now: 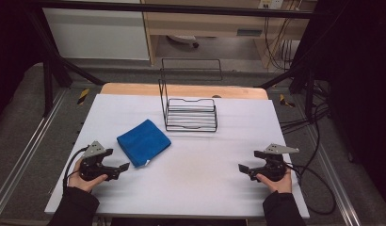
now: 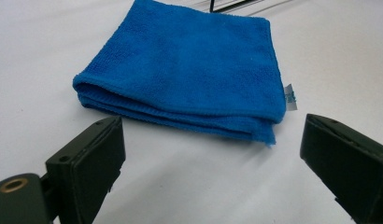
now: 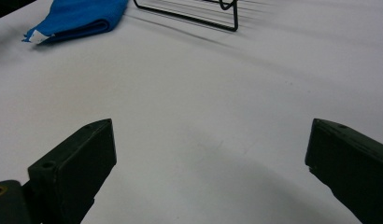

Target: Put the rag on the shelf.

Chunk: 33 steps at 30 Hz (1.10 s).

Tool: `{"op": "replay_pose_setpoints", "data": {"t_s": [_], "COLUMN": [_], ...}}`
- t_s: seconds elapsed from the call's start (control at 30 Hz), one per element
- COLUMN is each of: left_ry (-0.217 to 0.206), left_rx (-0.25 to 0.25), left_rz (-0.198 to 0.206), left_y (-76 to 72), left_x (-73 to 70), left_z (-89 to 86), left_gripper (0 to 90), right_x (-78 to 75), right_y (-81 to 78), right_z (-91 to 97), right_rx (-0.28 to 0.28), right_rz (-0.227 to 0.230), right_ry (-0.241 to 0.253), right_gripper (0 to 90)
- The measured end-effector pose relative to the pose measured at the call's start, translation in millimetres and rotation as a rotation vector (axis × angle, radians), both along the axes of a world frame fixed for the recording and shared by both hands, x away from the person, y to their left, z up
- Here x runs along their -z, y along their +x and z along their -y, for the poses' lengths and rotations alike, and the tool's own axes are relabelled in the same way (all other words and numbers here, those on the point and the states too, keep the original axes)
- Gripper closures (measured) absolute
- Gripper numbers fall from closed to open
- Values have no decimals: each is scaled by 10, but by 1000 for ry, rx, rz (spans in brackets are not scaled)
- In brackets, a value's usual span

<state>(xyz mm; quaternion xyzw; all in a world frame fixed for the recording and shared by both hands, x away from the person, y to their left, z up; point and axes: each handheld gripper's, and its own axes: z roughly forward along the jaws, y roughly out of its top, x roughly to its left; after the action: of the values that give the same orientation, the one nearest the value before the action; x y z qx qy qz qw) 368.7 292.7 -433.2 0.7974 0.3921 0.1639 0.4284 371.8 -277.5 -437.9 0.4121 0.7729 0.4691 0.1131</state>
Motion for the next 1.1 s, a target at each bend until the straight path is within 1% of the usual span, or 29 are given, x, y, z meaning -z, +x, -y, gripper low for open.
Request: {"op": "replay_pose_setpoints", "data": {"t_s": [0.37,0.57,0.63,0.7,0.73,0.77,0.83,0.87,0.97,1.0,1.03,1.1], "left_ry": [7,20,18,30,30,33,30,36,38,42,42,52], "left_rx": [5,-9,-12,-11,-11,-13,-14,-12,-16,-13,-13,-8], "left_rz": [2,-6,-6,-9,-9,-10,-10,-10,-5,-6,-6,-9], "left_y": [-23,-32,-30,-16,-16,-2,6,16,34,42,42,59], "left_x": [-11,-52,-60,-94,-94,-128,-147,-172,-244,-285,-285,-320], "left_z": [47,113,130,172,172,199,215,229,296,354,354,409], "left_gripper": [60,61,63,65,66,68,69,72,81,83,85,90], "right_x": [1,-1,-1,0,-1,1,1,1,4,4,5,5], "right_y": [7,-1,2,1,-2,0,1,0,1,0,2,3], "right_z": [-17,-19,-15,-17,-21,-20,-19,-19,-24,-27,-26,-27], "right_rx": [-3,-1,0,0,3,2,2,3,5,6,3,3], "right_rz": [-1,-6,-1,-1,-7,-3,-2,-2,-3,-7,-4,-3], "right_ry": [-2,-3,-6,-5,-2,-7,-9,-10,-8,-6,-9,-11], "right_gripper": [25,24,23,23,23,22,22,22,22,22,22,22]}}
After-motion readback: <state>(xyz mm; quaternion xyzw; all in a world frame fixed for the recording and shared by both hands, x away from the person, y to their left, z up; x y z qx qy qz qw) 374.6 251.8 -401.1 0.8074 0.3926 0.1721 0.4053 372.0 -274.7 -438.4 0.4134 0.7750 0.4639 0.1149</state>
